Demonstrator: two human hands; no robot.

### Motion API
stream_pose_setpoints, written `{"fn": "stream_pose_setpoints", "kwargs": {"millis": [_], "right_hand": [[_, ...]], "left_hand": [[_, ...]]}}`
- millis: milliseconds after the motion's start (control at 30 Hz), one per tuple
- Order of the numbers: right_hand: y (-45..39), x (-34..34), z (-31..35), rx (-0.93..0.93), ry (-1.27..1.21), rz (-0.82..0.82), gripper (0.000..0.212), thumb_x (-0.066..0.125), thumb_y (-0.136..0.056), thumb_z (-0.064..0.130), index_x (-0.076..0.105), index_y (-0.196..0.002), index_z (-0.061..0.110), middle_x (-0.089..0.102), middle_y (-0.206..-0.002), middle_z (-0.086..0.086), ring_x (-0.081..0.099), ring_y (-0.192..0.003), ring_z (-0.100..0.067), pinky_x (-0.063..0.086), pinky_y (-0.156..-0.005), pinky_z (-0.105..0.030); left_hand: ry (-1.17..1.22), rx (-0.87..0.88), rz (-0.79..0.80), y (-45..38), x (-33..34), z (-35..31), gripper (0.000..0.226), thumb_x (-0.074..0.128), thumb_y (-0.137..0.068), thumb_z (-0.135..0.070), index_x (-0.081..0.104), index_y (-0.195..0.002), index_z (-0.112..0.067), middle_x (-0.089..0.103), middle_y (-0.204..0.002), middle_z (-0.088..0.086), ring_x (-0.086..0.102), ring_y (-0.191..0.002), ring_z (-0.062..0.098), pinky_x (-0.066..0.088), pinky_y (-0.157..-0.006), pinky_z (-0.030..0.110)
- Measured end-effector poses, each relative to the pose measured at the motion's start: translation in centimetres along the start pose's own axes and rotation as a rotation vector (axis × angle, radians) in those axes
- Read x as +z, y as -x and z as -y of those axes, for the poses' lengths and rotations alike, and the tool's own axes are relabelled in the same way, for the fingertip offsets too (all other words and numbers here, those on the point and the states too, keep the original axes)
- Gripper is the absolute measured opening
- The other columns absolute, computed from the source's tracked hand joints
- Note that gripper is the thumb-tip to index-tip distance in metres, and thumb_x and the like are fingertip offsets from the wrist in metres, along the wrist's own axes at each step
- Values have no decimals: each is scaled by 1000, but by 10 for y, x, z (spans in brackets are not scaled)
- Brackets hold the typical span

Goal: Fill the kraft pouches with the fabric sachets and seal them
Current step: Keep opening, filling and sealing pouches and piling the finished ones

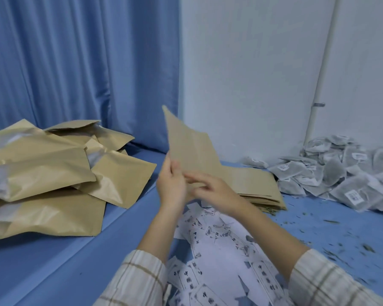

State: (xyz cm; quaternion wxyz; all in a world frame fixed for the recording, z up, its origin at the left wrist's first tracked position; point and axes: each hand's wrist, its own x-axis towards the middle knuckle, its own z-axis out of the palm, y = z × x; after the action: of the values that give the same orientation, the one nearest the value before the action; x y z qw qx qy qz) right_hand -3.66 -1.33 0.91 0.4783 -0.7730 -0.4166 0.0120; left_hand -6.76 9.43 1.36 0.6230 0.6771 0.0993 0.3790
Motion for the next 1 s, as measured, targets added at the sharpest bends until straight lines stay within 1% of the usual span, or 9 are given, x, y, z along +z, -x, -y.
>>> {"fn": "stream_pose_setpoints", "kwargs": {"millis": [100,167,233,300,433,567,700,833,1000], "right_hand": [[9,-15,35,73,-628,-150,30,49,-92,20,59,-120,14,69,-90,2,66,-76,-4,54,-66,-19],[23,-23,44,60,-696,-282,25,50,-90,35,67,-97,18,65,-65,8,61,-58,-2,47,-53,-14],[40,-28,40,36,-639,-466,35,51,-94,25,65,-62,22,56,-51,11,52,-48,0,42,-48,-12],[59,-35,27,104,-565,-603,40,54,-92,18,54,-52,17,47,-50,4,45,-46,-4,38,-46,-13],[105,-52,-5,326,-642,-642,21,60,-87,10,62,-84,-10,50,-76,-19,45,-69,-26,37,-57,-27],[145,-64,-27,474,-674,-672,13,63,-83,2,69,-72,0,66,-63,-12,62,-55,-19,48,-48,-20],[167,-66,-44,492,-566,-691,12,68,-76,1,68,-64,1,58,-64,-13,55,-58,-19,50,-58,-25],[176,-72,-57,513,-454,-700,9,70,-76,4,73,-69,6,66,-57,-7,63,-52,-13,53,-53,-20],[178,-77,-71,571,-294,-692,5,76,-70,16,75,-66,14,68,-58,-6,65,-54,-15,58,-68,-28]], "left_hand": [[-174,231,109,30,8,-22,46,39,-100,-14,38,-144,-26,52,-138,0,50,-123,18,37,-100,24],[-396,401,144,54,17,-30,55,43,-96,-10,28,-148,-20,34,-151,4,32,-138,21,25,-112,33],[-594,522,120,77,27,-32,59,47,-92,-12,27,-148,-10,26,-153,13,22,-141,27,17,-116,38],[-705,542,142,100,38,-33,55,46,-91,-14,33,-145,-7,25,-153,17,21,-141,32,16,-115,41],[-694,439,288,137,60,-24,36,47,-92,-20,53,-126,-12,41,-140,13,35,-128,31,27,-105,36],[-527,108,434,145,81,-15,36,48,-92,-29,52,-123,-11,52,-124,9,44,-117,26,34,-99,34],[-338,-231,541,147,106,-11,46,55,-85,-49,58,-115,-14,64,-114,5,58,-107,24,45,-93,35],[-312,-245,490,147,119,-2,40,62,-80,-52,68,-94,-16,71,-95,7,66,-91,28,54,-83,39],[-276,-188,434,149,128,16,31,69,-75,-48,69,-71,-17,69,-69,0,68,-76,24,56,-75,39]]}}
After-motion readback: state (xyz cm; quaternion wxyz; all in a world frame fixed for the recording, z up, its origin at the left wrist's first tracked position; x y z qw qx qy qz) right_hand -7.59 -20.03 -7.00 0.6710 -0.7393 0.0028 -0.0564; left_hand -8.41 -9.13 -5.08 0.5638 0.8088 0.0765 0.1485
